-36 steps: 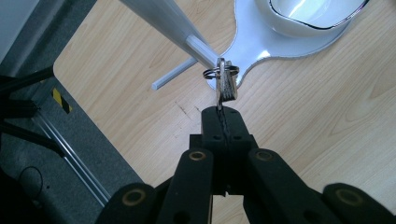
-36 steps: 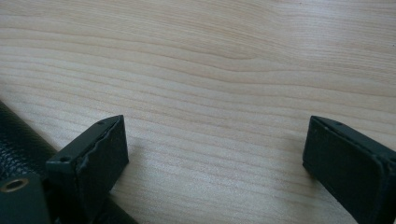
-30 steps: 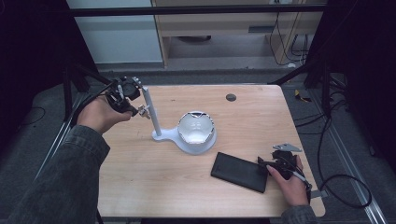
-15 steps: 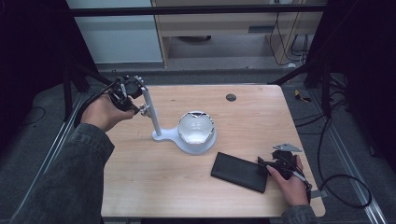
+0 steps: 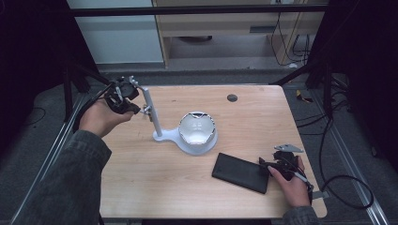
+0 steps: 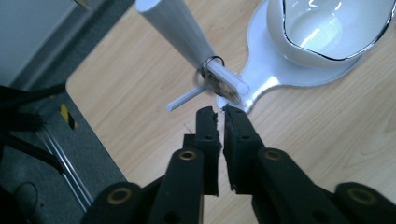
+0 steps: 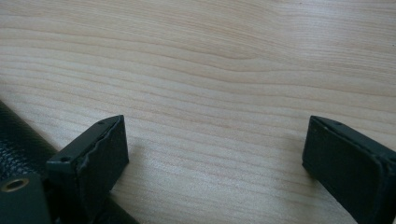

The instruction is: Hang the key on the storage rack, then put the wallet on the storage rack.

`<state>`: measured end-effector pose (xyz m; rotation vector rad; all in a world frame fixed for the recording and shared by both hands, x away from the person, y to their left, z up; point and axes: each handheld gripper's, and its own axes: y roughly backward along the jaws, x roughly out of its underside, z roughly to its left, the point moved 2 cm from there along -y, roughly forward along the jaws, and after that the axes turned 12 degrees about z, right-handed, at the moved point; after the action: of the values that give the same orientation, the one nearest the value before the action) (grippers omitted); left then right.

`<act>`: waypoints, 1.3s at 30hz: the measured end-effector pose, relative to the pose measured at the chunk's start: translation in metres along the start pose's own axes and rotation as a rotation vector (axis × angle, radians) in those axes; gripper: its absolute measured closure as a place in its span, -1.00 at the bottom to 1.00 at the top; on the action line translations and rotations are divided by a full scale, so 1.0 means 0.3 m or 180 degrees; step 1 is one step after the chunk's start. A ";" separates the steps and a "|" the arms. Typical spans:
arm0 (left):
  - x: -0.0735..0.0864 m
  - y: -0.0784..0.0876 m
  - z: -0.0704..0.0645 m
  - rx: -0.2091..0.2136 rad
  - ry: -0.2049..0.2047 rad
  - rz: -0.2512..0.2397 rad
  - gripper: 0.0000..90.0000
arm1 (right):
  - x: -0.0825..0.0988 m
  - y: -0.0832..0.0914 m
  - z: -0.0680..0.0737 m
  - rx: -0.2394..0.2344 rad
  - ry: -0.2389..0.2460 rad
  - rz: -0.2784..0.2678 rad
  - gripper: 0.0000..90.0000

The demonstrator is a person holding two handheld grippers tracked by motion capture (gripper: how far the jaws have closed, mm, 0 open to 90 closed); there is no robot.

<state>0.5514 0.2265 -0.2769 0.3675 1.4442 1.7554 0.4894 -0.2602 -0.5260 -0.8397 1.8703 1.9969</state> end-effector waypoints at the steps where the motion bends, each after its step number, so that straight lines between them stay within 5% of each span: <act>1: 0.014 -0.001 -0.001 0.0008 0.0017 -0.0050 0.82 | 0.000 0.001 0.000 -0.0002 0.0002 0.0010 -0.84; 8: 0.146 -0.018 -0.043 0.0012 0.0067 -0.0366 0.68 | 0.000 0.001 0.000 -0.0004 -0.0004 0.0008 -0.85; 21: 0.296 -0.098 -0.273 0.0282 -0.0152 -0.0824 0.33 | -0.001 0.001 0.001 -0.0008 -0.0012 0.0007 -0.85; 26: 0.265 -0.180 -0.405 0.0407 -0.0310 -0.0952 0.24 | -0.001 0.001 0.001 -0.0006 -0.0010 0.0007 -0.85; 30: 0.214 -0.263 -0.494 0.0604 -0.0463 -0.0886 0.24 | -0.001 0.001 0.001 -0.0007 -0.0016 0.0008 -0.85; 39: 0.124 -0.371 -0.595 0.0898 -0.0684 -0.0805 0.39 | 0.000 0.000 0.000 0.0002 -0.0052 0.0023 -0.88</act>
<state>0.4533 0.1340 -0.4425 0.4823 1.5106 1.2747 0.4895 -0.2601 -0.5259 -0.8152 1.8674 2.0012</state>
